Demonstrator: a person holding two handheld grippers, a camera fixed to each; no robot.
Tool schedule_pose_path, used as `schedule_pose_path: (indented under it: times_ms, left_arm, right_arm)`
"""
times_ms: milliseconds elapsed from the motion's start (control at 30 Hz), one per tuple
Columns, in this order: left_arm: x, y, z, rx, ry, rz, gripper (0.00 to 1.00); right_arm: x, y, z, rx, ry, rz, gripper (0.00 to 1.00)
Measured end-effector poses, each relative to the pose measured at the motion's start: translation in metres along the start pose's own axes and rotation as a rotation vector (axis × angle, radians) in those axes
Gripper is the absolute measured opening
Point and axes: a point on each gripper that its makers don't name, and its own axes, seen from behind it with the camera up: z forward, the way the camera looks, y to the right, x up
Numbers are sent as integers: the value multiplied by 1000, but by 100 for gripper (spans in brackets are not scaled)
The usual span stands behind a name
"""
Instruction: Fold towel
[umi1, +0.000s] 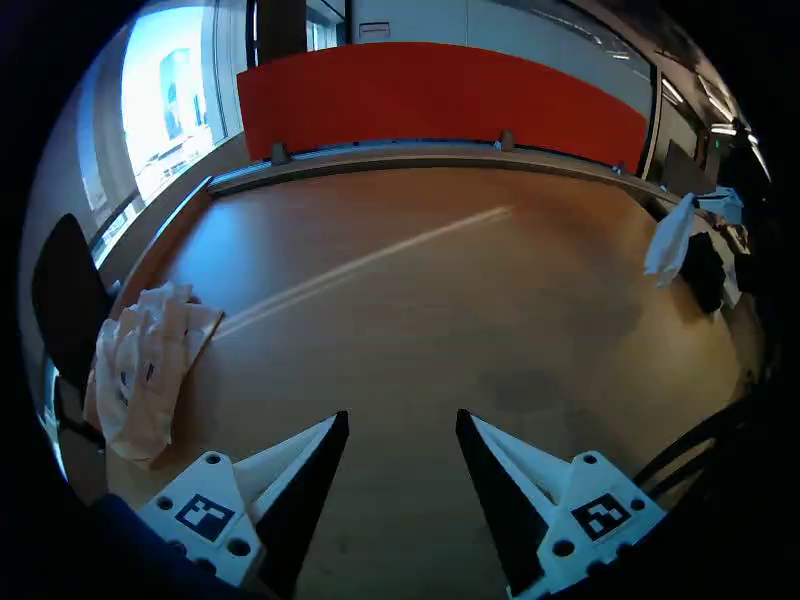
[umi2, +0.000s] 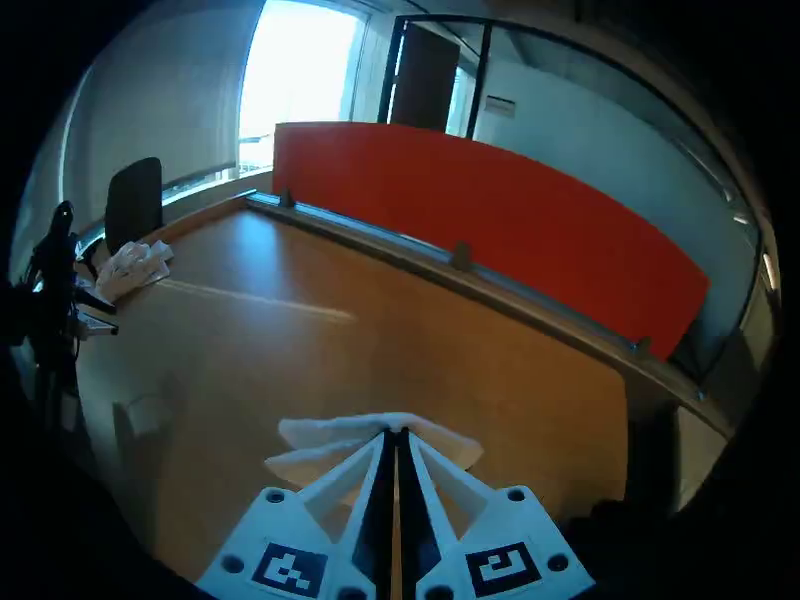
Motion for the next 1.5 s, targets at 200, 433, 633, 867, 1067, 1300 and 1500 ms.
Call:
schedule_pose_path:
  times_ms: [200,433,633,867,1067,1300,1500]
  left_arm:
    - [0,0,0,6,-4,3,79]
    - [0,2,0,13,-11,9,79]
    - [-1,4,1,17,-16,10,79]
    - [0,8,2,22,-20,10,79]
    - [2,11,3,24,-22,14,79]
    - [3,13,4,24,-25,12,79]
    - [3,13,4,24,-26,17,79]
  right_arm:
    - [-7,25,1,-13,-16,18,8]
    - [-13,53,4,-31,-35,29,8]
    - [-18,71,7,-41,-51,27,8]
    - [-23,88,10,-49,-62,37,8]
    - [-25,95,14,-51,-65,42,7]
    - [-26,96,16,-48,-69,40,7]
    - [-34,97,15,-46,-78,41,7]
